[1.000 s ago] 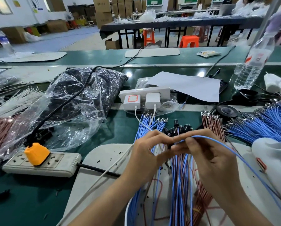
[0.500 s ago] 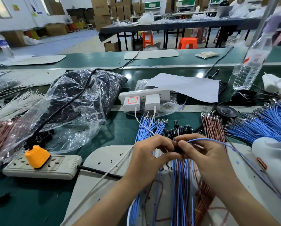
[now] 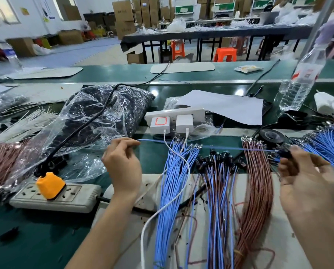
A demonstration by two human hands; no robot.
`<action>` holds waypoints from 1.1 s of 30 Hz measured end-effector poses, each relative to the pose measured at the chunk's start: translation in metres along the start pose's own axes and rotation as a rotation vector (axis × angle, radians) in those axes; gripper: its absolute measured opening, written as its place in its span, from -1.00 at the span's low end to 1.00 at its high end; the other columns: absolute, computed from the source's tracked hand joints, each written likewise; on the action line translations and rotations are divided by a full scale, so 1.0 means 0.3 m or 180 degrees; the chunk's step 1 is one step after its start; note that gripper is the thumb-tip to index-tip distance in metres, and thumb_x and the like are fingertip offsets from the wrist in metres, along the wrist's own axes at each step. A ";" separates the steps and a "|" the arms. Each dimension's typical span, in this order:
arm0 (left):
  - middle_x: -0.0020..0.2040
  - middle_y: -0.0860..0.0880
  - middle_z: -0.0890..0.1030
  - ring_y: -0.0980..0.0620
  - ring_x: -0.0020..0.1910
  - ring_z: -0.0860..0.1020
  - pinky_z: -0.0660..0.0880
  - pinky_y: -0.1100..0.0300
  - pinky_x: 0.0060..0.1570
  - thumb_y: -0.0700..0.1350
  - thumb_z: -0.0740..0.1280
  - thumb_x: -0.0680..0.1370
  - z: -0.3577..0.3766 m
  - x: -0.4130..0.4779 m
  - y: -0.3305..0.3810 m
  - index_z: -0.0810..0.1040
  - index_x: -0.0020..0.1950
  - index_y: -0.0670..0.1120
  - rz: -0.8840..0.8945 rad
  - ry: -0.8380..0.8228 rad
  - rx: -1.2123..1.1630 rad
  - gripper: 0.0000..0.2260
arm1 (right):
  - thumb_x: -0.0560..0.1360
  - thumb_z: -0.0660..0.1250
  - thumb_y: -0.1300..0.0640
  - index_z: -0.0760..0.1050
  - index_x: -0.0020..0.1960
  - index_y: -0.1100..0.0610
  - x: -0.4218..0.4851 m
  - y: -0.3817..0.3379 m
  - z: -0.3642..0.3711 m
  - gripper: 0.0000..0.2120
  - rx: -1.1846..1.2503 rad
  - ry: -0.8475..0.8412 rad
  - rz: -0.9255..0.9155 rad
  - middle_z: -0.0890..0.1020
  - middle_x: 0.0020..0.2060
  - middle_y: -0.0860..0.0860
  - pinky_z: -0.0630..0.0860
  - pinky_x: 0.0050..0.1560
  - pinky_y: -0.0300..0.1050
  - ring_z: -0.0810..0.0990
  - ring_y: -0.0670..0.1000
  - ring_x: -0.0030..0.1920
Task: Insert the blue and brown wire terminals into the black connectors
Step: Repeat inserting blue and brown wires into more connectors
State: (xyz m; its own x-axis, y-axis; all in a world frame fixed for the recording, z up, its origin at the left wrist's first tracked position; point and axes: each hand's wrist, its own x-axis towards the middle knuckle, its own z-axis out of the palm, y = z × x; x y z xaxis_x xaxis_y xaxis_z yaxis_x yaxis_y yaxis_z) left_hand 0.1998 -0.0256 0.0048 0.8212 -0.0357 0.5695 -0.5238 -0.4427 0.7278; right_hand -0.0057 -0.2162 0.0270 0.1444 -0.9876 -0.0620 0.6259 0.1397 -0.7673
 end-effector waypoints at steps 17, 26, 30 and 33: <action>-0.13 -0.10 0.65 0.01 -0.12 0.64 0.58 0.17 -0.06 -0.34 0.37 0.47 0.035 -0.241 0.182 0.60 -0.03 -0.21 0.0570 -0.2236 -0.2180 -0.89 | 0.41 0.46 0.03 0.53 0.03 -0.03 -0.227 0.120 0.016 -0.78 -0.2186 -0.2316 -0.2367 0.58 -0.11 -0.15 0.58 -0.15 -0.07 0.62 -0.03 -0.15; -0.13 0.00 0.66 0.05 -0.11 0.65 0.59 0.14 -0.06 -0.27 0.37 0.47 0.033 -0.241 0.185 0.57 -0.03 0.00 0.0560 -0.2148 -0.2254 -0.82 | 0.38 0.44 0.15 0.60 -0.03 0.16 -0.221 0.128 0.014 -0.82 -0.2315 -0.2397 -0.2449 0.59 -0.13 -0.02 0.59 -0.17 0.02 0.62 -0.01 -0.10; -0.12 0.01 0.66 0.05 -0.11 0.64 0.58 0.15 -0.05 -0.27 0.35 0.48 0.038 -0.245 0.180 0.57 -0.01 0.00 0.0619 -0.2158 -0.2207 -0.81 | 0.38 0.45 0.19 0.63 -0.04 0.19 -0.217 0.126 0.015 -0.83 -0.2367 -0.2406 -0.2448 0.59 -0.14 0.01 0.57 -0.16 0.00 0.61 -0.01 -0.11; -0.11 0.04 0.66 0.04 -0.10 0.65 0.58 0.13 -0.04 -0.29 0.33 0.48 0.038 -0.244 0.175 0.57 -0.01 0.04 0.0603 -0.2133 -0.2220 -0.76 | 0.37 0.44 0.21 0.63 -0.02 0.17 -0.219 0.121 0.019 -0.82 -0.2348 -0.2428 -0.2411 0.60 -0.14 0.00 0.57 -0.13 -0.07 0.61 -0.06 -0.11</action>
State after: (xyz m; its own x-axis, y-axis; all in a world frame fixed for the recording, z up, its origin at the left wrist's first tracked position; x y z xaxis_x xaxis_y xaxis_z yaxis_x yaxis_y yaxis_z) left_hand 0.1149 -0.0564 -0.0030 0.5554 -0.6471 0.5223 -0.4991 0.2430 0.8318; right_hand 0.0118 -0.1458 0.0069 0.4919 -0.4796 0.7266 0.2124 -0.7433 -0.6344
